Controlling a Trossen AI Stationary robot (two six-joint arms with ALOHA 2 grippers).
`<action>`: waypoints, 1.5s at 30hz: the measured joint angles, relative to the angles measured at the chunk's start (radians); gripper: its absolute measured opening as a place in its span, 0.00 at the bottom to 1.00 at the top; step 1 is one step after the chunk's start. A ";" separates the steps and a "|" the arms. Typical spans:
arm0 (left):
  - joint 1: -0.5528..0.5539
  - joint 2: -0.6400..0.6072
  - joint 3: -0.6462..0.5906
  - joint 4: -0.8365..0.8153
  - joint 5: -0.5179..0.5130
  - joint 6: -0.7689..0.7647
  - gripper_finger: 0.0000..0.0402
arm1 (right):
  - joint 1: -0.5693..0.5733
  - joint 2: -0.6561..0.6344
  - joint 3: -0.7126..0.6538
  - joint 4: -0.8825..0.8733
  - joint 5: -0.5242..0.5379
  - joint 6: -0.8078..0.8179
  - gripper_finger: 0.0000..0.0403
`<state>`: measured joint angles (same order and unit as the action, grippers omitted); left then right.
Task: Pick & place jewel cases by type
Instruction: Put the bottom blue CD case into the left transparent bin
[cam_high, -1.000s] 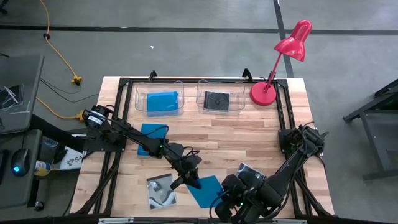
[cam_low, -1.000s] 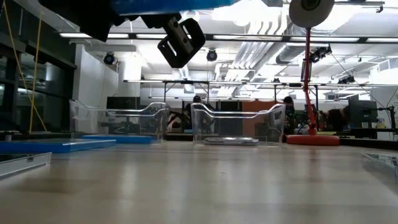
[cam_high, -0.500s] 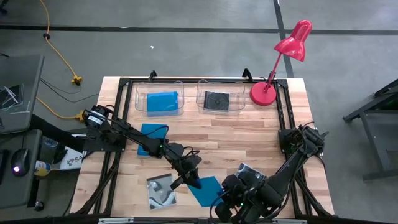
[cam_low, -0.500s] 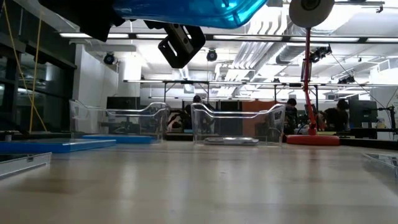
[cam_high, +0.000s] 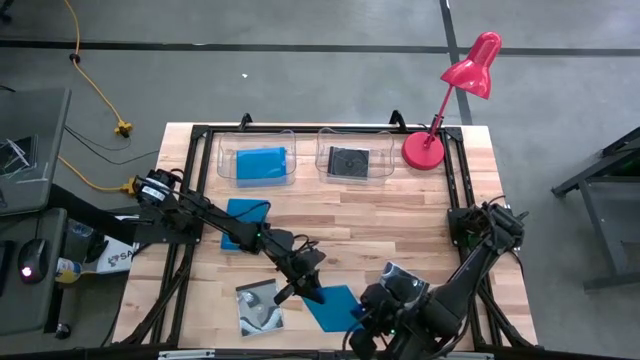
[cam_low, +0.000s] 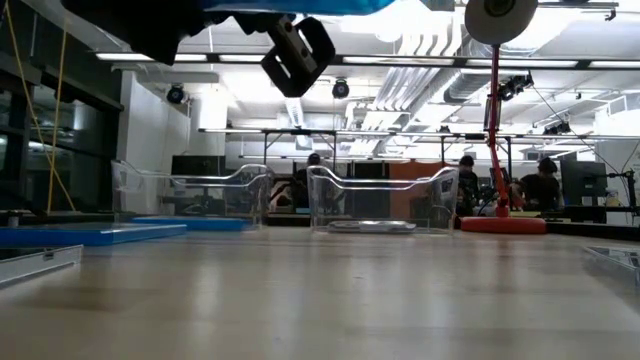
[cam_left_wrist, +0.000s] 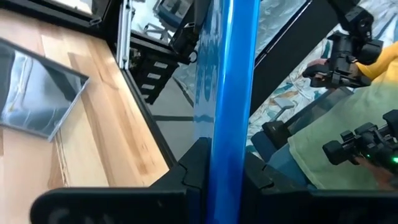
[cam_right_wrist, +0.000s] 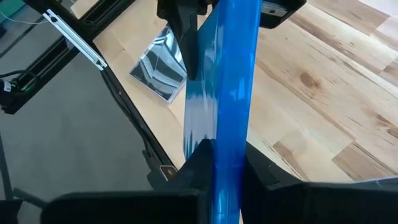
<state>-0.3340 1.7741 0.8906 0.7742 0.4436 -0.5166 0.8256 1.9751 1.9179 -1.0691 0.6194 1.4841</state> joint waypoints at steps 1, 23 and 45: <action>0.000 0.000 -0.001 0.009 0.002 0.005 0.09 | 0.001 0.000 0.001 0.000 -0.002 0.000 0.06; 0.004 -0.002 0.002 0.158 -0.051 0.091 0.60 | 0.008 0.002 -0.003 -0.007 -0.065 -0.011 0.06; 0.253 -0.417 0.001 0.240 -0.121 0.198 0.62 | 0.040 0.002 -0.003 -0.003 -0.023 -0.008 0.06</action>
<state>-0.0813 1.3568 0.8917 1.0137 0.3222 -0.3188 0.8661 1.9766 1.9144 -1.0721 0.5966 1.4764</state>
